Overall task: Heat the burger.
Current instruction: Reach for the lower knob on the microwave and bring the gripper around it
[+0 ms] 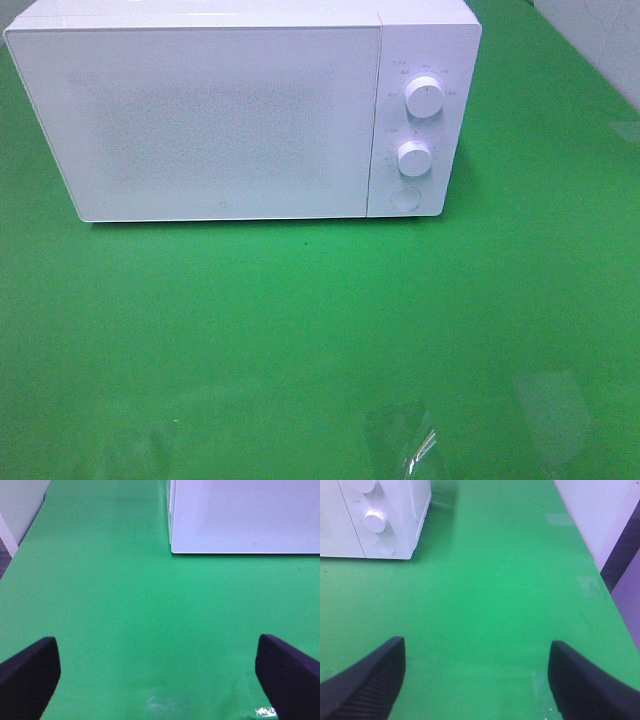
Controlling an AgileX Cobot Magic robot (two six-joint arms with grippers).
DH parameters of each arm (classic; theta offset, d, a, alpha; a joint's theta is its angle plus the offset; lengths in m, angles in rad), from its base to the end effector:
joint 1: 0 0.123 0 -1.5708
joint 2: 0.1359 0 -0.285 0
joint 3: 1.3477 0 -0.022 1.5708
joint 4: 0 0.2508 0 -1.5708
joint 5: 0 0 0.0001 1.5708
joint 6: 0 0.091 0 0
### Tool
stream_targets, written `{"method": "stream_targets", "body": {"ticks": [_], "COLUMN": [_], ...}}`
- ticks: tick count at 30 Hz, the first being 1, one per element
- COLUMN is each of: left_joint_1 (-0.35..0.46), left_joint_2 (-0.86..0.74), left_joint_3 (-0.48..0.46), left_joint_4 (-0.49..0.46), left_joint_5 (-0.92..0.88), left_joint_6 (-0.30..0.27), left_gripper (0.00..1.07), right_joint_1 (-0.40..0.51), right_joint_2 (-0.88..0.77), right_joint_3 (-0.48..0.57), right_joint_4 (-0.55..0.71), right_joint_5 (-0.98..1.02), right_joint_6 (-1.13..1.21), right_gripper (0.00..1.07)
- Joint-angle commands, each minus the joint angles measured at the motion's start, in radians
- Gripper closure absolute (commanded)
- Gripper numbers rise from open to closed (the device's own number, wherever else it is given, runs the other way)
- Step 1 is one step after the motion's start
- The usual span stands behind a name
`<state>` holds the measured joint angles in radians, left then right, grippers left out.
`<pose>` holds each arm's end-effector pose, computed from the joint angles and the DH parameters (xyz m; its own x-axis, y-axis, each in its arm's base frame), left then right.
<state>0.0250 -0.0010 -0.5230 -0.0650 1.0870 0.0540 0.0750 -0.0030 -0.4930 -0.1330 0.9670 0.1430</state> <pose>-0.0088 -0.0055 0.2816 -0.4564 0.0123 -0.8897 0.0370 0.9993 -0.0052 -0.0005 -0.0100 0.2836 -0.3669 0.0393 -0.9294 0.0514 0.9984 0.0220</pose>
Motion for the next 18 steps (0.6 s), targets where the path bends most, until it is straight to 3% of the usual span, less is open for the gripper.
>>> {"method": "stream_targets", "body": {"ticks": [1, 18], "left_joint_1": [0.0, 0.0], "left_joint_2": [-0.024, -0.022], "left_joint_3": [0.005, 0.005], "left_joint_4": [0.001, 0.002], "left_joint_5": [-0.016, -0.016], "left_joint_6": [0.004, 0.003], "left_gripper": [0.08, 0.08], "right_joint_1": [-0.005, -0.005], "right_joint_2": [-0.027, -0.026], "right_joint_3": [0.002, 0.002], "right_joint_4": [0.002, 0.002], "right_joint_5": [-0.007, -0.007], "right_joint_6": [0.008, 0.008], "right_gripper": [0.32, 0.32]}}
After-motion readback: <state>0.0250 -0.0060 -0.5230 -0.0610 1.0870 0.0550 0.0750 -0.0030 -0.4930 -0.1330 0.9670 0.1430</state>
